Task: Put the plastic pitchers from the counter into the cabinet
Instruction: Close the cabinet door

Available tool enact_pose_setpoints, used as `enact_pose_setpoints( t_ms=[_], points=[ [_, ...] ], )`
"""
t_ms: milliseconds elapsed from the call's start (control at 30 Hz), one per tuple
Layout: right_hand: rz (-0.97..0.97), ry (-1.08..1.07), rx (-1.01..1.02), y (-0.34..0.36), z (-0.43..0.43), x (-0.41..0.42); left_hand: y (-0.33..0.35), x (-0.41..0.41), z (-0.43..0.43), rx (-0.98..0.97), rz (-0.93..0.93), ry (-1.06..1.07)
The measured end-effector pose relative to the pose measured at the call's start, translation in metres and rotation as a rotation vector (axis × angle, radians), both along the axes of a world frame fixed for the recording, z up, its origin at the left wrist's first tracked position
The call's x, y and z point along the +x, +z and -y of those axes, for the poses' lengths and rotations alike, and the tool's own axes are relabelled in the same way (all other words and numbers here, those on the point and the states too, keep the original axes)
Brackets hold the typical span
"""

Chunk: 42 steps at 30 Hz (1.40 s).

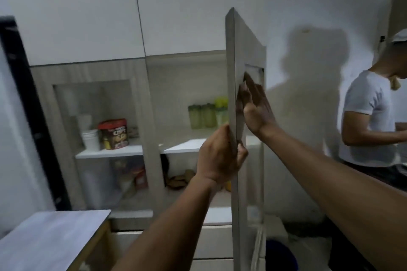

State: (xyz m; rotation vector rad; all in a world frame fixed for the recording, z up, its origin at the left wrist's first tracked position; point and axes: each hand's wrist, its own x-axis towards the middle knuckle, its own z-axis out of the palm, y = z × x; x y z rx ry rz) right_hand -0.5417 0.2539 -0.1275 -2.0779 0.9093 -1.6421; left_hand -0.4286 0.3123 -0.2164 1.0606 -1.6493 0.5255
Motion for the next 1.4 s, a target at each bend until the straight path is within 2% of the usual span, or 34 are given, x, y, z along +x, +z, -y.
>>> enact_pose_setpoints(
  t_ms=[167, 367, 600, 800, 933, 1033, 1167, 1400],
  points=[
    [-0.231, 0.016, -0.023, -0.010, 0.022, 0.078, -0.009, 0.089, 0.009, 0.201, -0.165, 0.249],
    [-0.422, 0.013, -0.094, -0.022, 0.077, 0.153, 0.000, 0.175, 0.043, 0.271, -0.246, 0.390],
    [-0.535, -0.045, -0.177, -0.041, 0.136, 0.224, 0.001, 0.258, 0.100, 0.310, -0.256, 0.404],
    [-0.582, -0.132, -0.152, -0.047, 0.169, 0.261, 0.004, 0.305, 0.142, 0.416, -0.288, 0.338],
    [-0.631, -0.148, -0.108, -0.045, 0.190, 0.282, 0.000, 0.327, 0.174, 0.413, -0.165, 0.468],
    [-0.662, -0.179, -0.129, -0.044, 0.213, 0.297, -0.008, 0.345, 0.197, 0.319, 0.059, 0.613],
    [-0.686, -0.226, -0.188, -0.056, 0.244, 0.315, -0.016, 0.369, 0.229, 0.245, 0.342, 0.656],
    [-0.797, -0.308, -0.274, -0.079, 0.301, 0.337, -0.014, 0.381, 0.282, 0.426, 0.323, 0.729]
  ],
)
